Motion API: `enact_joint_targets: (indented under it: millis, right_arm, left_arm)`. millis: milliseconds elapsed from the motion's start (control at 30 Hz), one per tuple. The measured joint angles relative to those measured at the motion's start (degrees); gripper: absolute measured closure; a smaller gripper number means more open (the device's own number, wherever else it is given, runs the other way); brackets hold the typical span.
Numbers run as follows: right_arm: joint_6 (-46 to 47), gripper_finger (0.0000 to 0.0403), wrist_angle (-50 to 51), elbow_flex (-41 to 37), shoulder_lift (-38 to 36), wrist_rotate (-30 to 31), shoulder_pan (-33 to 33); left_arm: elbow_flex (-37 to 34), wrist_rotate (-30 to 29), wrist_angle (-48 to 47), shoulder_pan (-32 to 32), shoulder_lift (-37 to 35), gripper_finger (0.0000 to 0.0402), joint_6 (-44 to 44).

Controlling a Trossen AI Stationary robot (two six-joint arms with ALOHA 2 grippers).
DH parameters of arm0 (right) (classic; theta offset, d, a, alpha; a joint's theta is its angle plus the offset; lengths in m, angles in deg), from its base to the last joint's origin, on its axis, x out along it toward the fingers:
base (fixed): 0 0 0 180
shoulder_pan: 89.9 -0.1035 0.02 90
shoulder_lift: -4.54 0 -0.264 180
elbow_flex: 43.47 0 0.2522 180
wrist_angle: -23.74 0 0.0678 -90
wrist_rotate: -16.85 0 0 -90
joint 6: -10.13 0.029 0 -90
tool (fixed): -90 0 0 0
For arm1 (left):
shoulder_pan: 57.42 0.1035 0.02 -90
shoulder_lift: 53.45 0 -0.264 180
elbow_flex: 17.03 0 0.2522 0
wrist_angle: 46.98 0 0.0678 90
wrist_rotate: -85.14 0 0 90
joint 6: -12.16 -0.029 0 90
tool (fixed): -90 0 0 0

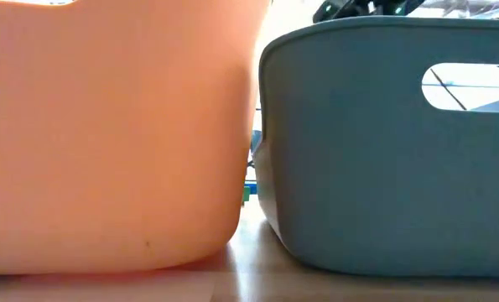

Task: Sort blocks
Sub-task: Put the green game piece into the right transparent bin

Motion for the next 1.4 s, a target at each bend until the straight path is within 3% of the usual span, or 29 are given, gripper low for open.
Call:
enact_joint_targets:
  millis: [167, 367, 533, 633, 767, 1133, 1400]
  right_arm:
    - [-4.2, 0.0289, -2.1, 0.1, -0.7, -5.0, -0.8]
    - [-4.8, 0.0156, -7.3, -0.1, 8.9, -18.1, -6.8]
    - [-9.2, 0.0083, -7.7, 0.0, 12.0, -13.1, -14.4]
    - [-10.9, 0.0075, -7.8, 0.0, 14.5, -8.7, -18.6]
    - [-10.7, 0.0074, -10.4, 0.0, 18.7, -6.0, -18.9]
    - [-10.7, 0.0074, -11.3, 1.4, 22.3, -6.2, -13.5]
    - [-13.2, 0.0075, -10.5, 1.3, 26.4, -5.7, -15.0]
  left_arm:
    - [0.0, 0.0, 1.3, 0.0, 0.4, 0.0228, -1.0]
    - [0.0, 0.0, 2.2, 0.0, 0.4, 0.0228, -0.4]
    - [0.0, 0.0, 1.2, -0.2, 0.2, 0.0228, 0.4]
    - [0.0, 0.0, 1.5, -0.8, 0.3, 0.0228, 0.0]
    - [0.0, 0.0, 1.4, -1.8, 0.3, 0.0228, 0.0]
    - [0.0, 0.0, 1.3, -2.9, 0.3, 0.0228, 0.1]
    - [0.0, 0.0, 1.3, -2.9, 0.3, 0.0228, 0.2]
